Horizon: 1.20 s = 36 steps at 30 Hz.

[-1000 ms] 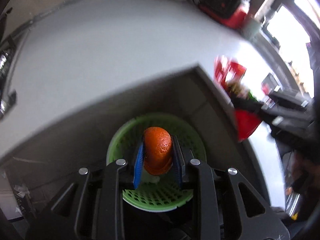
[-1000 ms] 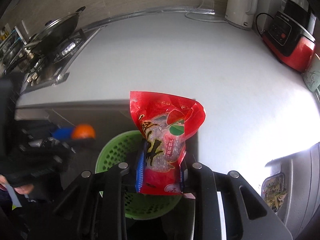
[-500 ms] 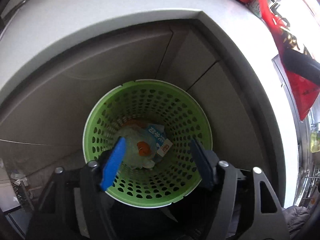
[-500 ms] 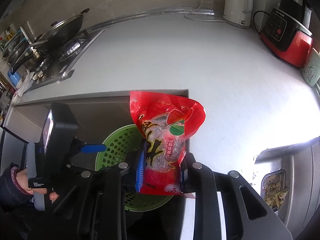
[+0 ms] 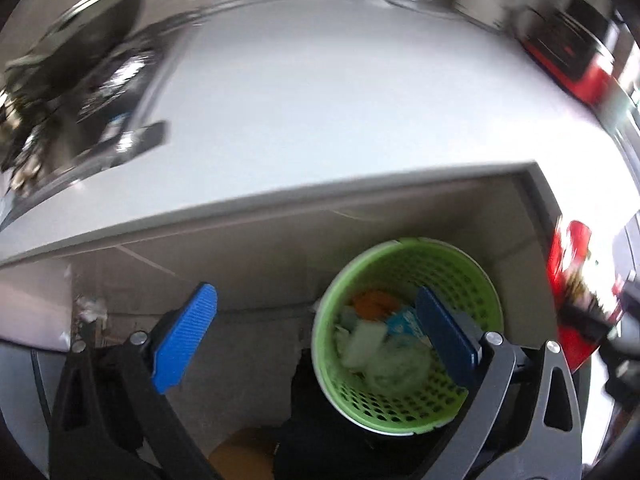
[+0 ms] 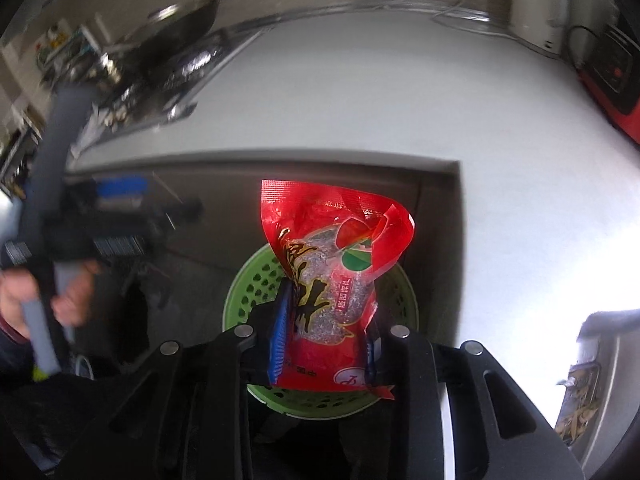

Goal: Collect trash
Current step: 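Carry orange and red packet over the green bin and release both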

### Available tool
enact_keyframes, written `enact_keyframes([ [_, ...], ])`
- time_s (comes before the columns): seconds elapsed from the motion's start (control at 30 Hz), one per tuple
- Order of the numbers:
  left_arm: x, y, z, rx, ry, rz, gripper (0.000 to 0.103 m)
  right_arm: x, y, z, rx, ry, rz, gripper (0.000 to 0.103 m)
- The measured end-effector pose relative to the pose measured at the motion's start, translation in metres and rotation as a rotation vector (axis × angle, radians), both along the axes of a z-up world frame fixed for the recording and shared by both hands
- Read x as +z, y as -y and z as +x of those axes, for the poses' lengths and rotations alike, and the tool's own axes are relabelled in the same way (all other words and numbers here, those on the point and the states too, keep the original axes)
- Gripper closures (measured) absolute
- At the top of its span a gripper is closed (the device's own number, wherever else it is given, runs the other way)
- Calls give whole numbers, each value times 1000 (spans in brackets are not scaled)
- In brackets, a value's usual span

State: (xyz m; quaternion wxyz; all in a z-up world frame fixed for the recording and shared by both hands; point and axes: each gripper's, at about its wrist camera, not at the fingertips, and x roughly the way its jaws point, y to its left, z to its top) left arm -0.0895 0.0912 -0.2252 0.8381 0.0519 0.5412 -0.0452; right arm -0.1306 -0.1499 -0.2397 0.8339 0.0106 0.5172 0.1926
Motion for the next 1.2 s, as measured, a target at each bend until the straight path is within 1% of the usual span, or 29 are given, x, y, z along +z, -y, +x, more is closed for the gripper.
enact_keyframes([
  [0.07,8,-13,3,30,13,-9,8,-9,-8,2,26,-16,-25,68],
  [0.2,19,-30,3,56,38,-16,8,-30,-26,6,79,-45,-74,67],
  [0.3,16,-33,4,65,42,-14,8,-46,-35,10,105,-68,-108,59],
  [0.33,16,-34,5,65,43,-17,8,-51,-39,11,114,-75,-130,54],
  [0.37,16,-35,4,63,42,-18,8,-56,-43,12,125,-84,-153,46],
  [0.43,15,-34,4,59,41,-9,8,-62,-49,13,143,-91,-172,41],
  [0.47,15,-34,4,57,39,-6,8,-64,-50,13,144,-95,-174,37],
  [0.5,14,-34,4,55,37,-6,8,-66,-52,14,143,-102,-178,36],
  [0.6,13,-32,4,49,32,-7,8,-68,-54,16,144,-105,-191,27],
  [0.67,13,-32,5,47,29,-8,8,-66,-52,16,143,-100,-190,19],
  [0.87,14,-32,8,47,28,-14,8,-63,-50,18,133,-96,-192,12],
  [1.0,16,-29,7,42,42,12,8,-64,-52,19,127,-100,-186,12],
  [1.2,25,-25,6,30,74,13,8,-60,-52,20,116,-86,-183,11],
])
